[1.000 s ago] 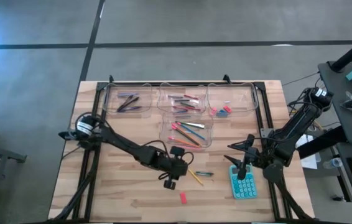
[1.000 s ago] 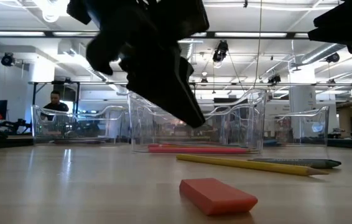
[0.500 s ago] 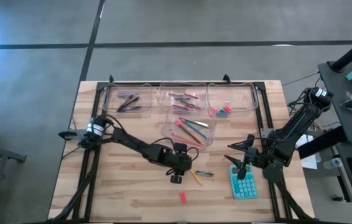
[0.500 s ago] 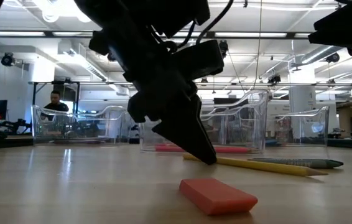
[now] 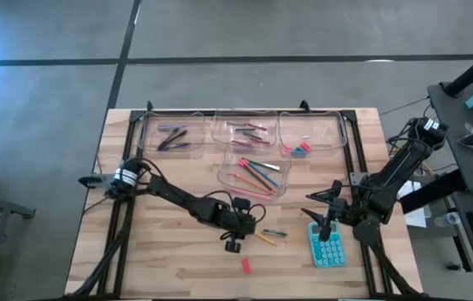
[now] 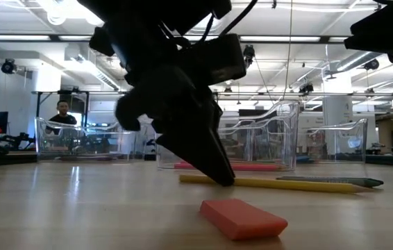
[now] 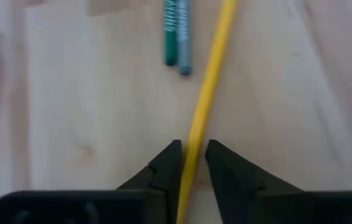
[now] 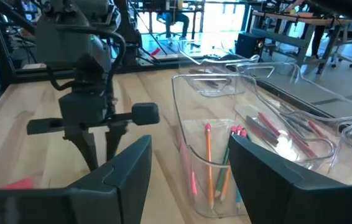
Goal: Sort crayons/erasers/pens/pencils in bins
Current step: Put the yellow pencil into the bottom transparent bin
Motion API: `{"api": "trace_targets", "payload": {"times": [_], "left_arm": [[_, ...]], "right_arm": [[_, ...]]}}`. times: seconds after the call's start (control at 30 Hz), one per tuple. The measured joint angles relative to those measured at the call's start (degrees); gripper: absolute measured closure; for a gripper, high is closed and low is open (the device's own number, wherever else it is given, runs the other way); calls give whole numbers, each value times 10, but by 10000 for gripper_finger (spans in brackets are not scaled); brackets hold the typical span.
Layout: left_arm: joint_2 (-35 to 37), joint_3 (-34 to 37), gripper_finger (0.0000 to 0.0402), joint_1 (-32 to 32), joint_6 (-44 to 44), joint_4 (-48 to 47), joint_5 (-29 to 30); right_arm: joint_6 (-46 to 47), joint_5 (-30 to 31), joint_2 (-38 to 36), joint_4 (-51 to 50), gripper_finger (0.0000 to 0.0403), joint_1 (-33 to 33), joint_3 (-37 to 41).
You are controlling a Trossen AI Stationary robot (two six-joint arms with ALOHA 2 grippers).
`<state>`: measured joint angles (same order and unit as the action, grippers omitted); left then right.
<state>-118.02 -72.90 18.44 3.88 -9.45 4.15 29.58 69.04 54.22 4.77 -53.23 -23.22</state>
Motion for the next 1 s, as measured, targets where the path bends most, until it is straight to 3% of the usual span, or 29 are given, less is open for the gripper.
{"api": "trace_targets", "payload": {"times": [0.27,0.73,1.0], "left_arm": [[0,0,367,35,17,-32,-32],[0,0,289,79,93,-104,-50],[0,5,304,83,126,-126,-30]], "right_arm": [[0,0,0,2,200,0,0],[5,0,0,3,200,0,0],[4,0,0,2,200,0,0]]}}
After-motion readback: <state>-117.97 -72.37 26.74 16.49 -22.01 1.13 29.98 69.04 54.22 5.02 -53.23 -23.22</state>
